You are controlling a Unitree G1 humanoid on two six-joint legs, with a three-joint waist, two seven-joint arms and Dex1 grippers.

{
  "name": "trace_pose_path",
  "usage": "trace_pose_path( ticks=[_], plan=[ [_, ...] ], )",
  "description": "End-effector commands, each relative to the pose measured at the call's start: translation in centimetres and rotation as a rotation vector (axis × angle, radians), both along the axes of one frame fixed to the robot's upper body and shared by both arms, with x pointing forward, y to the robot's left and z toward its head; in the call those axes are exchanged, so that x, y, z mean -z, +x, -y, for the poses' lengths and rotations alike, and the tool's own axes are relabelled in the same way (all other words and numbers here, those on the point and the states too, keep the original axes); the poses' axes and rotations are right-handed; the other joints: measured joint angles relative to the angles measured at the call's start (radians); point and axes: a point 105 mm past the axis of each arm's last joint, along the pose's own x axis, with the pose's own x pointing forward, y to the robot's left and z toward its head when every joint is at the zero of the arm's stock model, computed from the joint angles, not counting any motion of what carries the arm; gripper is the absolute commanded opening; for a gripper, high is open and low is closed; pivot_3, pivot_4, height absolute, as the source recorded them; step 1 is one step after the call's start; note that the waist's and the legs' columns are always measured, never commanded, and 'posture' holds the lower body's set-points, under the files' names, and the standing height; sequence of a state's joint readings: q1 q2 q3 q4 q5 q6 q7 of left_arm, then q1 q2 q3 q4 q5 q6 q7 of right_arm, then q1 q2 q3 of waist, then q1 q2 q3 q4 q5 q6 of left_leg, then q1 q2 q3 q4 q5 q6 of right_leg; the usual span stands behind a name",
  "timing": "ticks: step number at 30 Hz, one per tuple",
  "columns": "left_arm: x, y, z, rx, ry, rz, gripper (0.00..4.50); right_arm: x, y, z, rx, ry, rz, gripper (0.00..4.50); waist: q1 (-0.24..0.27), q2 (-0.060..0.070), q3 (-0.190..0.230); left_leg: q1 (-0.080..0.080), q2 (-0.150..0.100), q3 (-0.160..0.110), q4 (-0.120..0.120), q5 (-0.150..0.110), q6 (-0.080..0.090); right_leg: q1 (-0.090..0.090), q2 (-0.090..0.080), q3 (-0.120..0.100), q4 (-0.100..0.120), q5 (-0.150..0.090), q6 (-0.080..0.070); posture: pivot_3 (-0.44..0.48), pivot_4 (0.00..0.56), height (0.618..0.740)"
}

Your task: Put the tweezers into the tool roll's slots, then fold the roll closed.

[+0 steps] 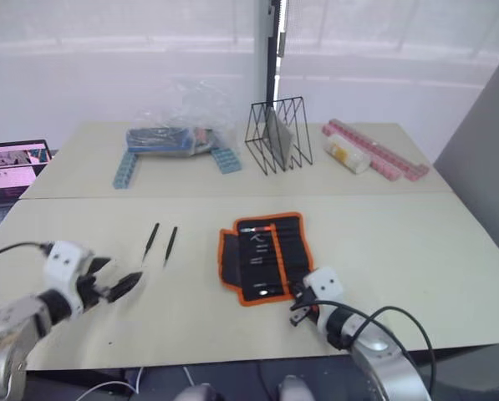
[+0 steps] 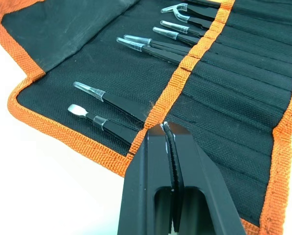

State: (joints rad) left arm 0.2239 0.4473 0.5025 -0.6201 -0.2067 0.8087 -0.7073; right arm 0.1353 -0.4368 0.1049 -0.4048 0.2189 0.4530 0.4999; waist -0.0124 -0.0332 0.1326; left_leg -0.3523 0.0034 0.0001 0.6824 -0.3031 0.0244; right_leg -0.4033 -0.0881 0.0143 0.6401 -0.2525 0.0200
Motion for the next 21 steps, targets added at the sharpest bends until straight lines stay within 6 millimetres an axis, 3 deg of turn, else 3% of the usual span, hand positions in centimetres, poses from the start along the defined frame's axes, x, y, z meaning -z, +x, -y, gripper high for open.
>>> trace_pose_path(
  ticks=[1, 11, 21],
  plan=[
    [-1.4, -2.0, 0.2, -0.058, 0.009, 0.082, 4.47, 2.2, -0.6, 0.7, 0.000, -0.029, -0.094, 0.00, 0.001, -0.001, -0.001, 0.000, 0.000, 0.000, 0.000, 0.000, 0.000, 0.000, -0.001, 0.000, 0.000, 0.000, 0.000, 0.000, 0.150, 0.724],
    [0.9, -6.9, 0.3, -0.254, -0.066, 0.042, 4.47, 2.5, -0.6, 0.9, -0.027, -0.038, -0.102, 0.00, 0.004, -0.005, -0.003, 0.000, 0.000, 0.000, 0.000, 0.000, 0.000, 0.002, 0.000, -0.001, -0.005, -0.001, 0.000, 0.000, 0.150, 0.724],
    [1.5, -5.9, 0.6, -0.252, -0.077, 0.045, 4.47, 2.6, -0.5, 0.8, -0.024, -0.033, -0.104, 0.00, 0.006, -0.004, -0.003, 0.000, 0.004, 0.000, -0.001, 0.000, 0.000, 0.004, 0.011, -0.002, -0.011, -0.001, -0.001, 0.000, 0.150, 0.724]
  ],
)
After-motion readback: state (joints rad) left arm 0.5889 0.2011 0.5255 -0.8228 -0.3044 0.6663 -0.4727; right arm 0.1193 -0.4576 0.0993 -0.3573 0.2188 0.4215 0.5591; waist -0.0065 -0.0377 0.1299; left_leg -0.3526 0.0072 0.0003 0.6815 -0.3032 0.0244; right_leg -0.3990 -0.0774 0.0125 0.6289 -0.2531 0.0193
